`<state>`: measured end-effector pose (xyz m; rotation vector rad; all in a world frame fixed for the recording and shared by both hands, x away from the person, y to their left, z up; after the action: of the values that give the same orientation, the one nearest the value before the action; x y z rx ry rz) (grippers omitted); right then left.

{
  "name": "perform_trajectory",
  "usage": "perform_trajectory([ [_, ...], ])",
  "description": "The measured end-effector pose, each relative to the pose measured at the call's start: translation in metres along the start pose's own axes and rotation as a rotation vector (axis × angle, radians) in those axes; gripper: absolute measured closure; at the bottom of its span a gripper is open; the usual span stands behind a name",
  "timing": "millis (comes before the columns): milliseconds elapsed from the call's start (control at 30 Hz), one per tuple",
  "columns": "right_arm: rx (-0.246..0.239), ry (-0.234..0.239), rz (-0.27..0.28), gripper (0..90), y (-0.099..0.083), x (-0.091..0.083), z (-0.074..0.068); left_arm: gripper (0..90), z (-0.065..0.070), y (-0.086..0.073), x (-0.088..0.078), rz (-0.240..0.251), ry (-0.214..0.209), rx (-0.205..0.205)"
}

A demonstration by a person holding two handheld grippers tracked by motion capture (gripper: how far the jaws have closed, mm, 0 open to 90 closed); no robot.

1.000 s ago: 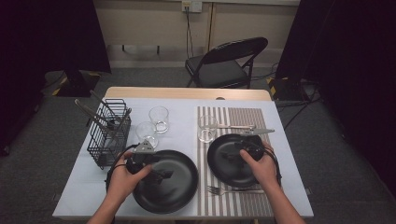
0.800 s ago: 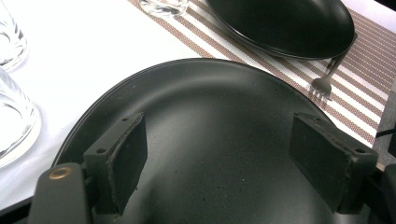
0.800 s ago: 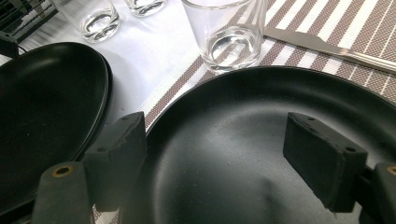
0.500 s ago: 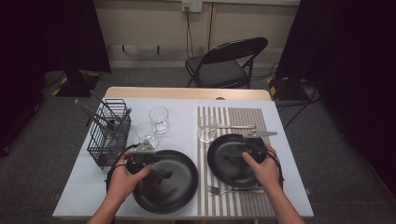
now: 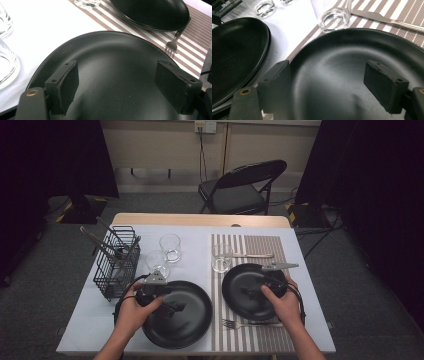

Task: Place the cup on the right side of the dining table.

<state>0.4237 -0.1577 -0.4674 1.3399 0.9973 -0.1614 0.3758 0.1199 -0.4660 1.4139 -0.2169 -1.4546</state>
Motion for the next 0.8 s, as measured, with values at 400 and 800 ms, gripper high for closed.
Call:
perform_trajectory([
  [400,0.004,-0.005,-0.005,20.8,-0.01,-0.003,0.004,19.5,0.0,0.0,0.0,0.0,-0.001,-0.001],
  [800,0.013,-0.008,-0.003,20.8,-0.018,-0.009,0.009,19.4,0.0,0.0,0.0,0.0,-0.001,0.001],
])
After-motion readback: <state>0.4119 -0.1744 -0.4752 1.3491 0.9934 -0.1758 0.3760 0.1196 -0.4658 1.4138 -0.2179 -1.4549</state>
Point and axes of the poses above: each handheld gripper's, and its own axes: x roughly forward along the jaws, y roughly out of its top, z roughly to its right, the point moved 8 cm from there along x, roughly forward along the jaws, and after that the axes turned 9 degrees about -y, right-handed, at the moved point
